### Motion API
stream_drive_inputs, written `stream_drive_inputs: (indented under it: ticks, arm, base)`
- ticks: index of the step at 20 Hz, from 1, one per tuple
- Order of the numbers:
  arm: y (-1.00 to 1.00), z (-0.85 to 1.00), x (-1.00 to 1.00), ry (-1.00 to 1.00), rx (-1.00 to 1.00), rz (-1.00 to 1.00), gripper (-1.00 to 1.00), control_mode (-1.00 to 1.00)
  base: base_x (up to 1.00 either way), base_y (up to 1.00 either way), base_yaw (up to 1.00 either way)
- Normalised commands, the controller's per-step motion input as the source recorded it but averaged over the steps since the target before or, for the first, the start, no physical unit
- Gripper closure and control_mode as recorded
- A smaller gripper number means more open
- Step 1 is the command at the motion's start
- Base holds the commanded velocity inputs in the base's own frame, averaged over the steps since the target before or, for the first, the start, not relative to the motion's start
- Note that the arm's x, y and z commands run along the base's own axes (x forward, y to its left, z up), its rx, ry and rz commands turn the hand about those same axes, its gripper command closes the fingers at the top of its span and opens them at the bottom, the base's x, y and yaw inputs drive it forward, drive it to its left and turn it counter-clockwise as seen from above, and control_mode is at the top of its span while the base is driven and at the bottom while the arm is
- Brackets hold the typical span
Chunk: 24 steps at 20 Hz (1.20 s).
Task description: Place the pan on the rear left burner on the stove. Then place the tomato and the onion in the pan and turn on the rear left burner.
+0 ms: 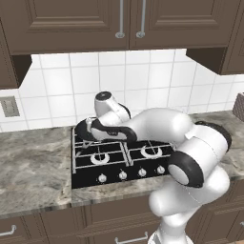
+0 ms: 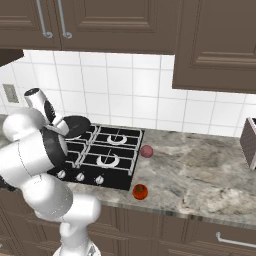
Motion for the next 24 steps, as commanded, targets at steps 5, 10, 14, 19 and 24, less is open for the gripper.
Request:
stream_drive_inputs:
  ticks: [5, 10, 14, 19, 24]
  arm:
    - [-0.81, 0.02, 0.0, 0.0, 0.04, 0.0, -1.0, -1.0]
    - [-0.75, 0.06, 0.0, 0.0, 0.01, 0.0, -1.0, -1.0]
    - [-0.7, 0.02, 0.0, 0.0, 0.01, 0.0, -1.0, -1.0]
    - [-0.65, 0.0, 0.0, 0.0, 0.0, 0.0, -1.0, -1.0]
    - [-0.52, 0.0, 0.0, 0.0, 0.0, 0.0, -1.0, -1.0]
  base:
    - [0.0, 0.0, 0.0]
    - [0.0, 0.0, 0.0]
    - [0.0, 0.0, 0.0]
    - [0.0, 0.0, 0.0]
    - [0.0, 0.0, 0.0]
